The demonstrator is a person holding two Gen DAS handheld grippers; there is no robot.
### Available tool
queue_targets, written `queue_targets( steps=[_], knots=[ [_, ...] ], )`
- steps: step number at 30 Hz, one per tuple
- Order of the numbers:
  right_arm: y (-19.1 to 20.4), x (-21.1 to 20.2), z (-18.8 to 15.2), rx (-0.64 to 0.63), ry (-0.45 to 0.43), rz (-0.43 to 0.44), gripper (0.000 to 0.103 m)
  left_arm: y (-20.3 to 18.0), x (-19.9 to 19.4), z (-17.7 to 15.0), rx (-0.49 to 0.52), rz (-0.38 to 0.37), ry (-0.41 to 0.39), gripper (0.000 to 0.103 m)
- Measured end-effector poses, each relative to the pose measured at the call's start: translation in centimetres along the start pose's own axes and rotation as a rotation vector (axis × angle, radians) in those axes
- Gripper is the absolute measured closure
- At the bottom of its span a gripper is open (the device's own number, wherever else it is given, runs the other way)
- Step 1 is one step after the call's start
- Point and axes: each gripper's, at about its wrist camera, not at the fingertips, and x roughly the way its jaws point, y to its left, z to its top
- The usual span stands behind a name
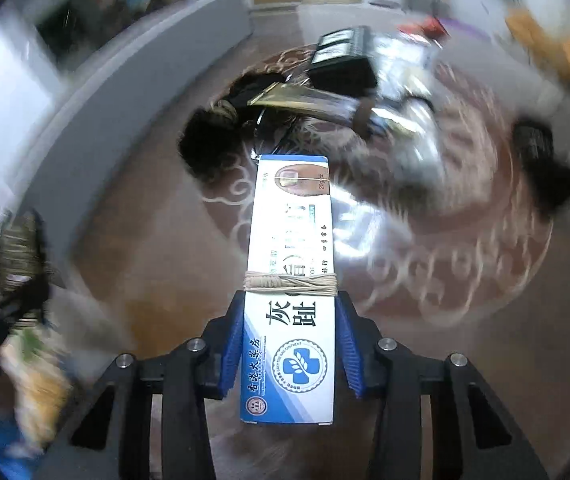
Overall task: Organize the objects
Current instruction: 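Carry bow clip and box into the white bin and open both tools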
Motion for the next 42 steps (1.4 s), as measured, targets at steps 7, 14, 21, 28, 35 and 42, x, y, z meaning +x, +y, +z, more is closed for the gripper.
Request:
queue_targets(
  steps=[7, 14, 21, 28, 35, 42],
  knots=[
    [-1.6, -4.3, -2.0, 0.232, -0.097, 0.256, 0.060, 2.0, -3.5, 1.6, -0.014, -0.041, -0.057, 0.053],
    [1.6, -6.7, -0.3, 0.266, -0.140, 0.401, 0.060, 6.2, -6.4, 3.1, -0.065, -0.046, -0.092, 0.053],
    [11.0, -6.1, 5.1, 0.182, -0.183, 0.544, 0.060, 14.5, -8.6, 5.6, -0.118, 0.090, -0.106, 0.053],
    [22.7, -3.2, 11.1, 0.092, -0.148, 0.646, 0.060, 23.4, -6.4, 6.6, -0.204, 0.231, 0.029, 0.053],
    [32.1, 2.8, 12.6, -0.151, -0.152, 0.230, 0.023, 29.1, -2.0, 4.5, -0.316, 0.432, 0.224, 0.031],
    [30.6, -1.2, 8.5, -0.270, -0.342, 0.063, 0.007, 27.0, -5.6, 2.6, -0.350, 0.455, 0.111, 0.027]
  ],
)
